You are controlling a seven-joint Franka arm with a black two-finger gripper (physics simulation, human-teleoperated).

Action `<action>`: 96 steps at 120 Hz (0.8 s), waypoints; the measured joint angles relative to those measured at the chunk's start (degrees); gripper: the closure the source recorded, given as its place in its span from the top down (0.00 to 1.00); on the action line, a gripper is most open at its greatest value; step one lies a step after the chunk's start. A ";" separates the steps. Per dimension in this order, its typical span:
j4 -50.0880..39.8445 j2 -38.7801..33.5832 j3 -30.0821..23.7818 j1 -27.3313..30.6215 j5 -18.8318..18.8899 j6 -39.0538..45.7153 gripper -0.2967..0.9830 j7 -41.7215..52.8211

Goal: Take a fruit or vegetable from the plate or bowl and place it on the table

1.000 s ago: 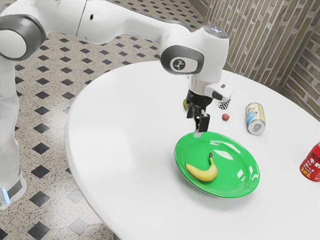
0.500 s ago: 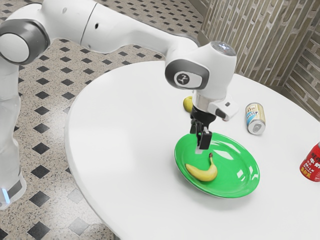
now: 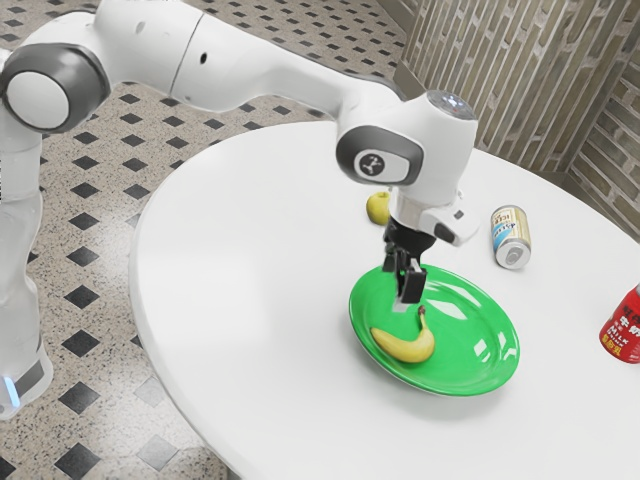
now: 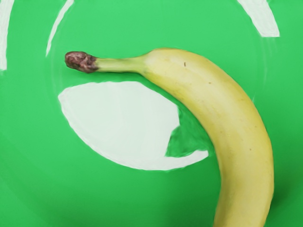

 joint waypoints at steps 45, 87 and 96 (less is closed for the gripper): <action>6.58 5.99 -0.25 0.57 0.01 -1.47 0.77 0.97; 9.13 10.40 -0.29 -1.28 0.02 -2.15 0.77 1.54; 9.15 10.51 -0.29 -1.36 -0.10 -2.15 0.77 1.63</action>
